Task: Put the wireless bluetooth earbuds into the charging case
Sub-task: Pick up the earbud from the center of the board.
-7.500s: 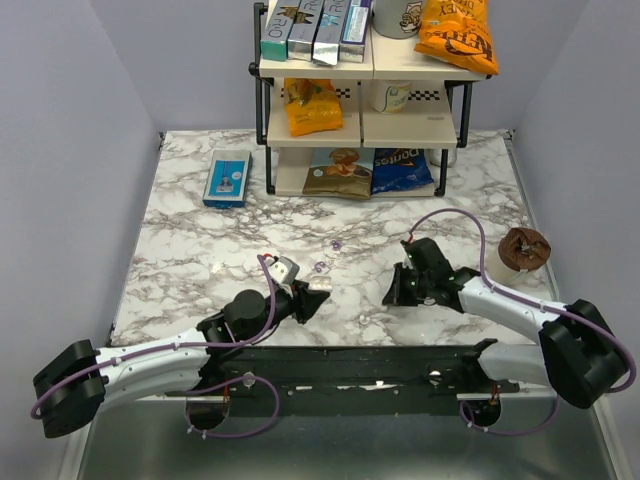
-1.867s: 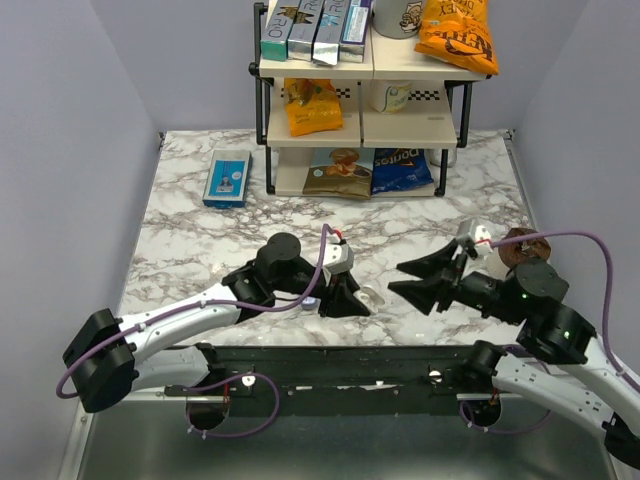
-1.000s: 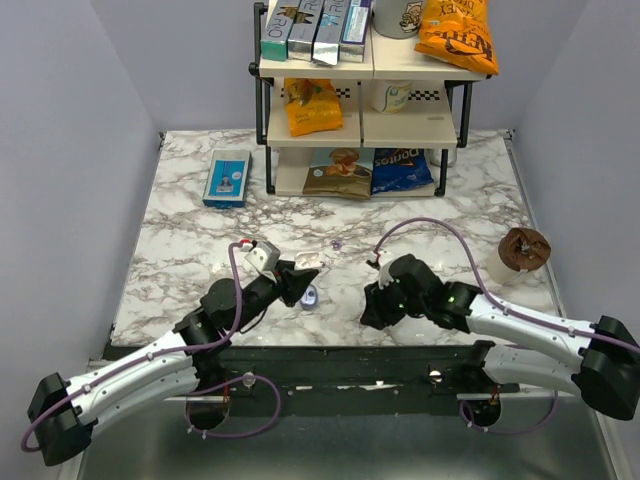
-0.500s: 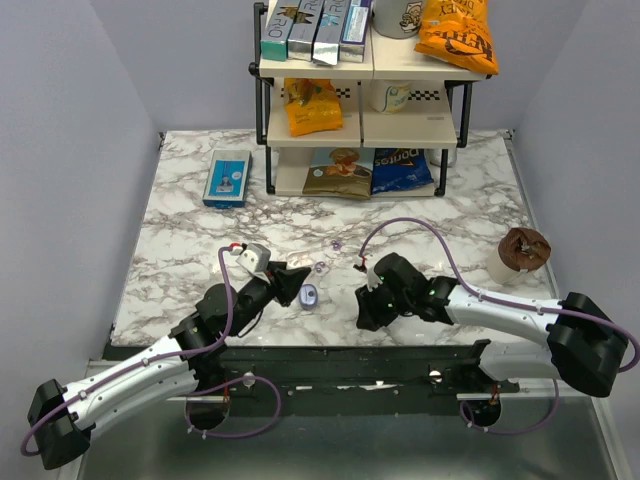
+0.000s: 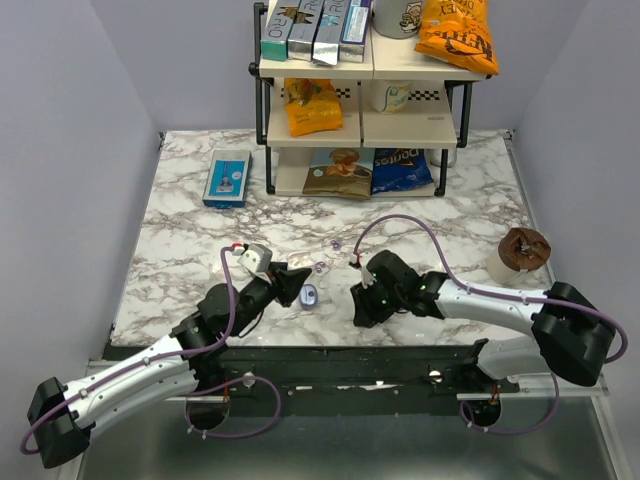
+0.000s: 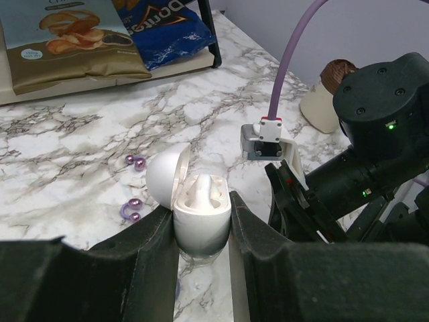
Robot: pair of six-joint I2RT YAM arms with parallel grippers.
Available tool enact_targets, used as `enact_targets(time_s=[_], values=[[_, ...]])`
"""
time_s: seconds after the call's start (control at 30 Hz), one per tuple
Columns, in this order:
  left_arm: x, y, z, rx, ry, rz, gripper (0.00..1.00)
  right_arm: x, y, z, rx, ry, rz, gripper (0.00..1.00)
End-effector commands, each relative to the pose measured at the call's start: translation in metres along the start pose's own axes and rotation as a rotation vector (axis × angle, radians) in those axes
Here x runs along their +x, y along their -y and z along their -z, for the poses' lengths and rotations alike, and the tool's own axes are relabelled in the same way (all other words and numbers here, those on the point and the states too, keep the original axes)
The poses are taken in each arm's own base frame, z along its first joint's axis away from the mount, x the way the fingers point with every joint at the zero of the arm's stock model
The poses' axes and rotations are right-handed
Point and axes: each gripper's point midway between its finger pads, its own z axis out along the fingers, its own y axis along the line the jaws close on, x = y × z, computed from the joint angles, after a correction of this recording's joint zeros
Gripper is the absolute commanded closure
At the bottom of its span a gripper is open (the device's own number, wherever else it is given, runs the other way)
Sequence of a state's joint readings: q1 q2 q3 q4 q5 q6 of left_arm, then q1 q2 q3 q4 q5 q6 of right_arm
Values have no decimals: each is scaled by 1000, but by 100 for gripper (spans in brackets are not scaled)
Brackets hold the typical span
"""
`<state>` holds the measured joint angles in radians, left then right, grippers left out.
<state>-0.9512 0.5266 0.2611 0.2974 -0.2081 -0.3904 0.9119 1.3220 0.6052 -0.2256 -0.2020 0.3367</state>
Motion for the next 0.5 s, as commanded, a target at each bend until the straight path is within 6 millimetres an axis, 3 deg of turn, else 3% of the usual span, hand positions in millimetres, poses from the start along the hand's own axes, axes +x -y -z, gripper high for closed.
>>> enact_targets(time_s=[0.0, 0.23, 0.47], values=[[4, -2, -1, -11, -2, -3, 100, -4, 8, -2, 69, -5, -14, 52], [5, -2, -2, -8, -3, -3, 100, -1, 23, -4, 163, -28, -58, 51], [6, 0, -2, -3, -5, 3, 100, 1, 28, -6, 190, -34, -80, 60]])
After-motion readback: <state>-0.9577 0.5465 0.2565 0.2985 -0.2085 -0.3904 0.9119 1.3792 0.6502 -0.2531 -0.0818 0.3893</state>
